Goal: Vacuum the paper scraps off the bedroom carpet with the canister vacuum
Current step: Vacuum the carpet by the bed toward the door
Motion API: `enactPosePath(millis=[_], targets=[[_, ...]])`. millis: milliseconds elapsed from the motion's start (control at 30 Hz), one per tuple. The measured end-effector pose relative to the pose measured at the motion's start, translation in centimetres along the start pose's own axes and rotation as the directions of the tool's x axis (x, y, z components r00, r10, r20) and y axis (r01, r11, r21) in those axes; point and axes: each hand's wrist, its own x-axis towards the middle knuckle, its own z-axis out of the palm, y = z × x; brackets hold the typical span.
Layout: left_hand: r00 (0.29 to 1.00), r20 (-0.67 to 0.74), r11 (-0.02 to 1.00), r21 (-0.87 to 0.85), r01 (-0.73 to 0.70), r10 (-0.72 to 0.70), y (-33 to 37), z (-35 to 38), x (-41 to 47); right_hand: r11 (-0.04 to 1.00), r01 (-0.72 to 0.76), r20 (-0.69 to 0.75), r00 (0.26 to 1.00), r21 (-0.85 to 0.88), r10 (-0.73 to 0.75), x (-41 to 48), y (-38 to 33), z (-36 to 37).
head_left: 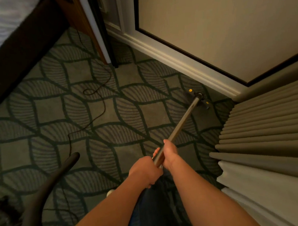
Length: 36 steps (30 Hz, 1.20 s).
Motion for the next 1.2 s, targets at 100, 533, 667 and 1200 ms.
enactPosePath(millis=[100, 533, 667, 1200], targets=[[1.000, -0.018, 0.998, -0.057, 0.021, -0.022, 2.2, -1.1, 2.2, 1.000, 0.012, 0.017, 1.000, -0.013, -0.012, 1.7, -3.1, 0.6], [0.983, 0.148, 0.926, -0.344, 0.158, -0.113, 6.9, 0.1, 8.9, 0.980, -0.137, 0.009, 0.990, -0.145, 0.140, 6.7, -8.3, -0.5], [0.976, 0.174, 0.936, -0.304, 0.176, -0.128, 6.0, 1.1, 8.4, 0.976, -0.171, 0.026, 0.984, -0.137, 0.177, 6.2, -7.6, -1.2], [0.978, 0.144, 0.970, -0.169, 0.174, -0.150, -8.7, 3.9, -0.8, 0.969, -0.223, 0.063, 0.971, -0.104, 0.230, -0.6, 8.7, 1.8]])
